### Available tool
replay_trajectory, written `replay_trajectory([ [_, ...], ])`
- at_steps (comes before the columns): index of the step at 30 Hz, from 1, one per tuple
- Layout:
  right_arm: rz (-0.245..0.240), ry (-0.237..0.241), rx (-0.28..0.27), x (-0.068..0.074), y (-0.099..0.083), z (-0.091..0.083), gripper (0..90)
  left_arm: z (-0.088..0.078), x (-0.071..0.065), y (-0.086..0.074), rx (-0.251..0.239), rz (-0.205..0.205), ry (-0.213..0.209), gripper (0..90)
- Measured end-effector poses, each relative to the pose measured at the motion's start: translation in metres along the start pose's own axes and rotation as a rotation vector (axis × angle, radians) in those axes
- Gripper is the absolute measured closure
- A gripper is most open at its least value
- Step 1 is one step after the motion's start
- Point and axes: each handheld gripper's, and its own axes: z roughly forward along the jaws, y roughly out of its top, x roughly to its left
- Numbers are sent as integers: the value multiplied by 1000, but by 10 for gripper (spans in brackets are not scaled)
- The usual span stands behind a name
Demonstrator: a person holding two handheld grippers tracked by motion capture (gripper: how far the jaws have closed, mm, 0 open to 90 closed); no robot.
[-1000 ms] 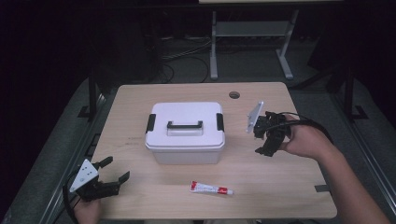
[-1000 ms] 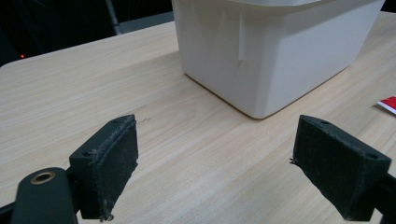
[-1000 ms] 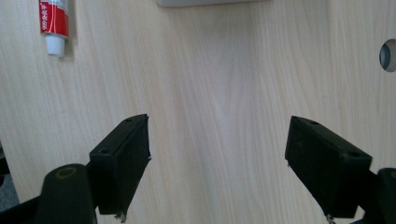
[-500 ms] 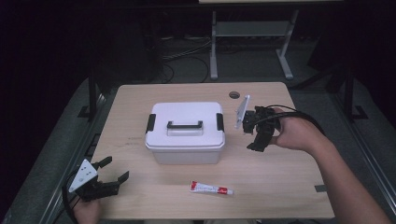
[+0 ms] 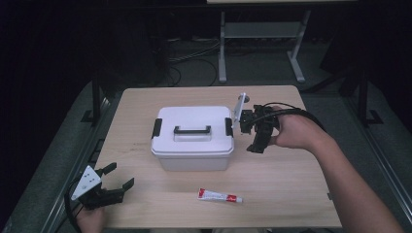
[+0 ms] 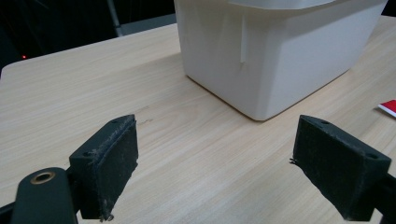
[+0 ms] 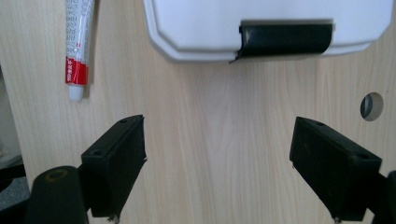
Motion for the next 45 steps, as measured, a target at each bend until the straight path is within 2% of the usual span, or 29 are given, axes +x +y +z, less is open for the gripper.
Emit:
replay_trajectory([
  [12, -12, 4, 6, -8, 23, 1, 156, 0, 1, 0, 0, 1, 1, 135],
  [18, -27, 22, 14, -10, 36, 5, 156, 0, 0, 0, 0, 0, 0, 135],
  [32, -62, 44, 0, -14, 69, 7, 156, 0, 0, 0, 1, 8, -3, 135],
  [35, -64, 56, -16, -14, 76, 8, 157, 1, 0, 0, 3, 7, -7, 135],
  [45, -96, 49, -8, -14, 99, 13, 162, 2, 0, 1, 6, 12, -12, 135],
])
